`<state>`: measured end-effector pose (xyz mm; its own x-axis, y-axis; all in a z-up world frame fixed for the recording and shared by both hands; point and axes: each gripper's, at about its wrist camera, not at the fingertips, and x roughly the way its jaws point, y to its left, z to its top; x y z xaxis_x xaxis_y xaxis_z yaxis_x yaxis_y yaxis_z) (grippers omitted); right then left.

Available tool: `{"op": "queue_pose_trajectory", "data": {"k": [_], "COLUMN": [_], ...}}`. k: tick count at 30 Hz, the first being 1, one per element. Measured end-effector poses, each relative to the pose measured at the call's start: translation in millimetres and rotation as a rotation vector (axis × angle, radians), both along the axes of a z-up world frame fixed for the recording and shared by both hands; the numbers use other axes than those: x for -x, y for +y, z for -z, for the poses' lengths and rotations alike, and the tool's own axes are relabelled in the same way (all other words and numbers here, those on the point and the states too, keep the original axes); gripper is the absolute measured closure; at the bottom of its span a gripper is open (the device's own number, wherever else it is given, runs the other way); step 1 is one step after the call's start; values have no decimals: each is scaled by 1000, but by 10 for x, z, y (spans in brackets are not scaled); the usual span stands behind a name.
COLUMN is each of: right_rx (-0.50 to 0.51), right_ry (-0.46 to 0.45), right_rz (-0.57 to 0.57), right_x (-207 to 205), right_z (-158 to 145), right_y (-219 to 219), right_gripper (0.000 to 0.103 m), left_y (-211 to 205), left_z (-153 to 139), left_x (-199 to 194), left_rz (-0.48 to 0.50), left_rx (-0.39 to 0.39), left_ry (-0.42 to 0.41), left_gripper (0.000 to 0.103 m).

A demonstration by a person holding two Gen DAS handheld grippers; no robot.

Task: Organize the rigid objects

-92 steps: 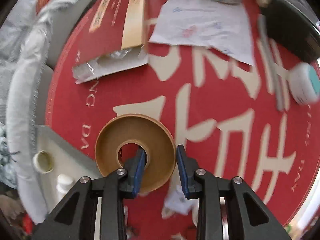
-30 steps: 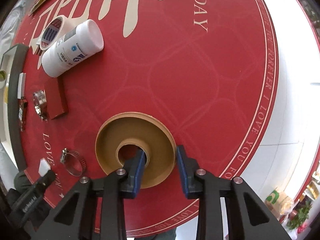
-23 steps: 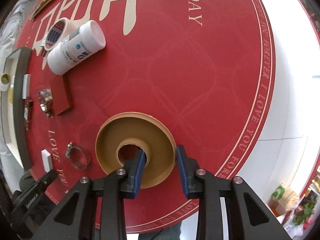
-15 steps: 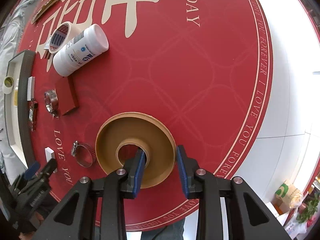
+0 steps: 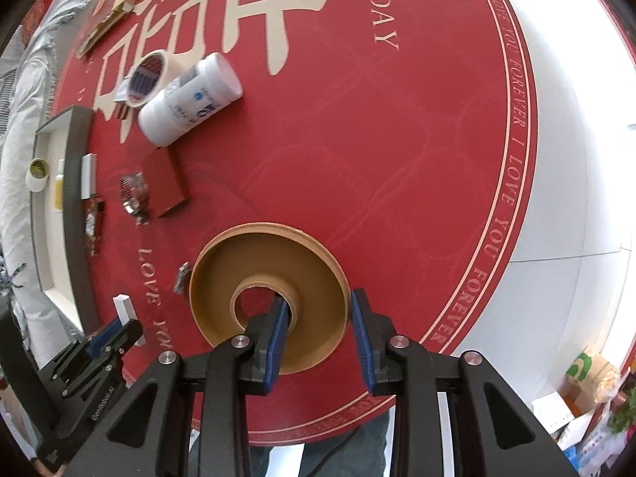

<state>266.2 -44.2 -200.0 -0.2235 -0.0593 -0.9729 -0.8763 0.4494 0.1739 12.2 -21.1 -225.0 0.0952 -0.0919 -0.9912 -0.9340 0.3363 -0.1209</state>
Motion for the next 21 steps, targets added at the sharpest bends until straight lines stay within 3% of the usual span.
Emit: {"op": "queue_pose_trajectory", "data": {"k": [6,11,21], "right_rx": [-3,-5,-38], "right_ry": [25,46,80], "right_rz": [-25,-48,-120], "right_x": [232,519,1074], "right_z": [-121,-187,-377], "right_y": [-71,-71,189], "right_gripper": [70,70,70], "left_y": [-41,146,418], "left_z": [-266,-751,-894], "left_x": [80,258,576], "left_rz": [1,7,-23], "left_rx": [-29,-42,-77], "left_ry": [-27,-53,-66], "left_gripper": [79,79,79]}}
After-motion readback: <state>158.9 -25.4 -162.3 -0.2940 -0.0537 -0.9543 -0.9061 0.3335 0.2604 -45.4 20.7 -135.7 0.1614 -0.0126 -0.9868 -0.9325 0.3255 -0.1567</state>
